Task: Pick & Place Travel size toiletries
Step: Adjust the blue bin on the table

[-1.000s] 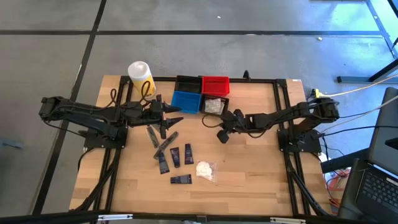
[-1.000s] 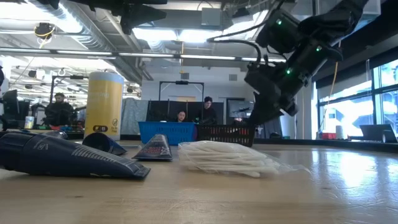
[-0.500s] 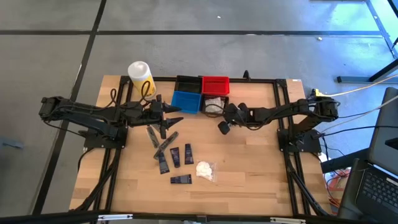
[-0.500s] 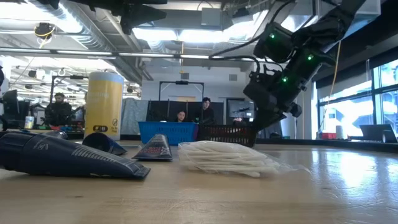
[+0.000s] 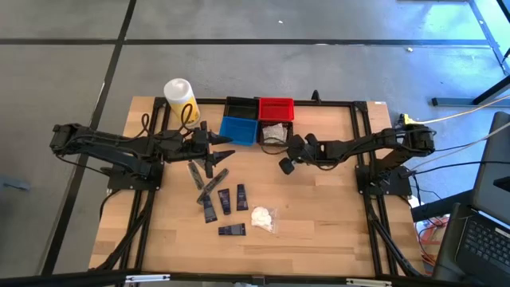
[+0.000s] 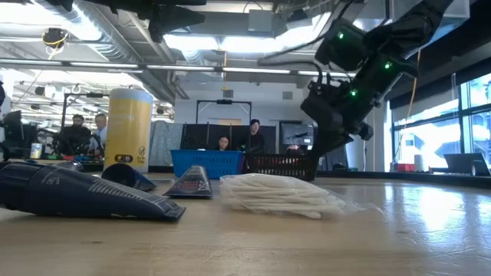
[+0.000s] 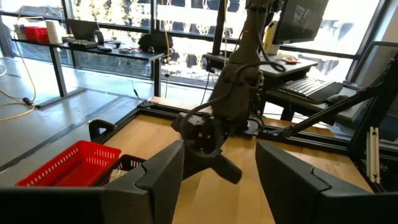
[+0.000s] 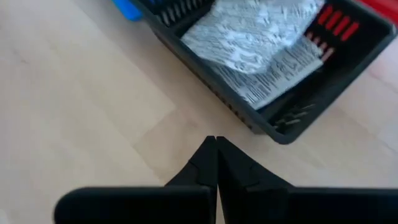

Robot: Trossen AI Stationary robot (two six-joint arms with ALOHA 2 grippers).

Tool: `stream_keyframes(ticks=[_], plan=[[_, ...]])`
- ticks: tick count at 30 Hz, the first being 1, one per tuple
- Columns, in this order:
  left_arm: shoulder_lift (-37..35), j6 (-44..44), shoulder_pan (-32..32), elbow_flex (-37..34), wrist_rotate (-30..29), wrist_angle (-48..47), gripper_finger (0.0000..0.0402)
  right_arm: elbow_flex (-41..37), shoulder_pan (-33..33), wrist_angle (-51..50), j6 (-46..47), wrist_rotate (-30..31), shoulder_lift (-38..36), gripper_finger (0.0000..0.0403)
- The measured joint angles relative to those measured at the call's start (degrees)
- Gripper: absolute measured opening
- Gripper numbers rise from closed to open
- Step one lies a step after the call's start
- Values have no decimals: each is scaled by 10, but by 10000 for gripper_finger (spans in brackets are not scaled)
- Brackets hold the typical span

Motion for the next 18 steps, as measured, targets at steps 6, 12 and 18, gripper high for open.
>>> stream_keyframes(ticks=[6, 12, 18], plan=[[0, 0, 0, 0, 0, 0, 196, 0, 42, -7, -6, 25, -58, 0], [0, -5, 0, 0, 0, 1, 196, 0, 68, -26, -44, 106, -164, 0], [0, -110, 36, 1, -79, -136, 196, 0, 69, -57, -78, 182, -262, 0]])
